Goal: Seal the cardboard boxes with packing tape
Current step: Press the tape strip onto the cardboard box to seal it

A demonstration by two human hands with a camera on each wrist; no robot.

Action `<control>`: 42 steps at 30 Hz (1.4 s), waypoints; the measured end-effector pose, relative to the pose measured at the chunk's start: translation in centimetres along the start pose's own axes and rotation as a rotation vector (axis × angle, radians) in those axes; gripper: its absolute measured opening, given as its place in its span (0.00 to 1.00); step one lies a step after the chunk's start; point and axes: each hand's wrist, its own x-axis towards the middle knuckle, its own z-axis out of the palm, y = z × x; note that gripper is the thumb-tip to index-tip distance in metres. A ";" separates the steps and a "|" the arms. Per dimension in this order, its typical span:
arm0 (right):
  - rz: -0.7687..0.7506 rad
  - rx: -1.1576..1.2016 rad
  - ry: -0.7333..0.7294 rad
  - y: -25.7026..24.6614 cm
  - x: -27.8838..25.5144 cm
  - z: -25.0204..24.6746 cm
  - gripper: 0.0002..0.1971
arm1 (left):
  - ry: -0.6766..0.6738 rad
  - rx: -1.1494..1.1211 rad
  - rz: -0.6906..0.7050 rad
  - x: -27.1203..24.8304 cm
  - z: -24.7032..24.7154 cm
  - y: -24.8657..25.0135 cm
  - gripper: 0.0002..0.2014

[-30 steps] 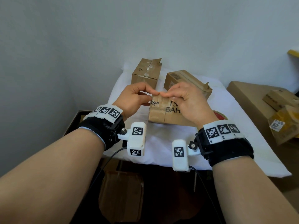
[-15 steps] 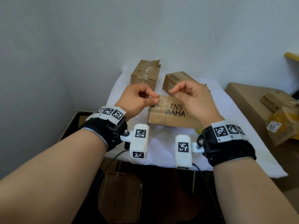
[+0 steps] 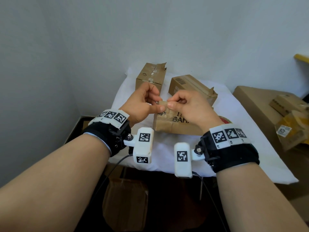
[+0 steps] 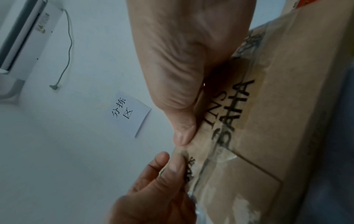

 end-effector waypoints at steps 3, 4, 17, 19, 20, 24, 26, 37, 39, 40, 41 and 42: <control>0.002 0.000 -0.072 -0.3 -0.2 -0.8 0.06 | 0.002 -0.028 -0.031 -0.1 0.0 -0.1 0.23; 0.004 0.004 -0.095 -0.3 -0.3 -1.2 0.07 | 0.001 -0.033 -0.039 -0.1 0.0 -0.1 0.24; 0.064 -0.066 -0.052 -0.6 -1.0 -0.6 0.08 | -0.046 -0.084 -0.091 0.1 0.0 -0.6 0.24; 0.059 -0.060 -0.025 -0.4 -0.7 -0.1 0.09 | -0.055 -0.086 -0.092 0.1 -0.1 -0.7 0.23; 0.059 -0.044 -0.020 -0.3 -0.5 0.0 0.08 | -0.061 -0.086 -0.091 0.1 -0.1 -0.7 0.22; 0.052 0.007 -0.056 -0.5 -0.5 0.0 0.04 | -0.076 -0.154 -0.086 0.1 0.1 -0.7 0.06; 0.058 0.019 -0.079 -0.7 -0.6 -0.2 0.03 | -0.065 -0.170 -0.086 0.2 0.1 -0.8 0.04; 0.007 0.026 -0.244 -0.5 -1.6 -2.2 0.08 | -0.086 -0.222 -0.061 0.1 0.1 -1.3 0.08; -0.007 -0.036 -0.210 -0.5 -1.6 -1.6 0.11 | -0.091 -0.225 -0.064 0.2 0.1 -1.3 0.10; -0.015 -0.069 -0.195 -0.5 -1.6 -1.4 0.13 | -0.093 -0.229 -0.069 0.2 0.1 -1.3 0.10; -0.016 -0.082 -0.191 -0.4 -1.6 -1.2 0.14 | -0.098 -0.235 -0.075 0.1 0.1 -1.3 0.11; -0.018 -0.085 -0.192 -0.3 -1.5 -1.1 0.16 | -0.104 -0.238 -0.082 0.1 0.1 -1.2 0.12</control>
